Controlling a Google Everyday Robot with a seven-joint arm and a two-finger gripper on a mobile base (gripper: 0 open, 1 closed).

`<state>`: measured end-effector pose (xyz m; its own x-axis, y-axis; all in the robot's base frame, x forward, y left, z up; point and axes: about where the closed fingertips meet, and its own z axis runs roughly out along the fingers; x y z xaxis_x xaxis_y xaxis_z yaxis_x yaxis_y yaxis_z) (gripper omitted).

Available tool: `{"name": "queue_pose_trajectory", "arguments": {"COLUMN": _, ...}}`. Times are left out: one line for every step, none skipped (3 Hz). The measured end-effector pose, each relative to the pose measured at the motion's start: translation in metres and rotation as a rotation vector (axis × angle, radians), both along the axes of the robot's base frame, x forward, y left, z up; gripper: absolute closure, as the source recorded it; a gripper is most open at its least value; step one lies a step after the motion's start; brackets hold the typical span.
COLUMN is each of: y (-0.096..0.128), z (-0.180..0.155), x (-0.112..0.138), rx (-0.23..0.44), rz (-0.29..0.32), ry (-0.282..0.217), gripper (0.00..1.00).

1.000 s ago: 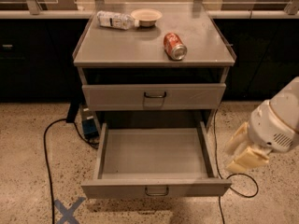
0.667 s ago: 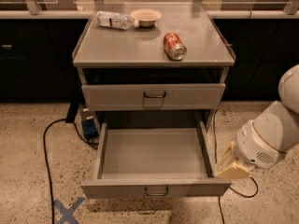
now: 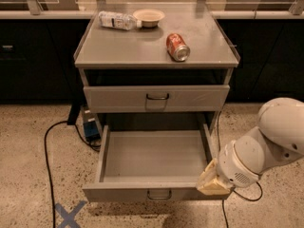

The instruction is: Close middle drawer

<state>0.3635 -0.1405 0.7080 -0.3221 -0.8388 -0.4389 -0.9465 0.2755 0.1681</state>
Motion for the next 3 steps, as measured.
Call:
{"name": "queue_pose_trajectory", "arguments": {"y": 0.000, "z": 0.000, "x": 0.000, "rx": 0.000, "rz": 0.000, "ry": 0.000, "gripper": 1.00}}
{"name": "queue_pose_trajectory", "arguments": {"y": -0.007, "z": -0.028, "x": -0.006, "rx": 0.014, "rz": -0.036, "ry": 0.014, "gripper": 1.00}}
{"name": "queue_pose_trajectory", "arguments": {"y": -0.017, "z": -0.080, "x": -0.001, "rx": 0.052, "rz": -0.101, "ry": 0.041, "gripper": 1.00}}
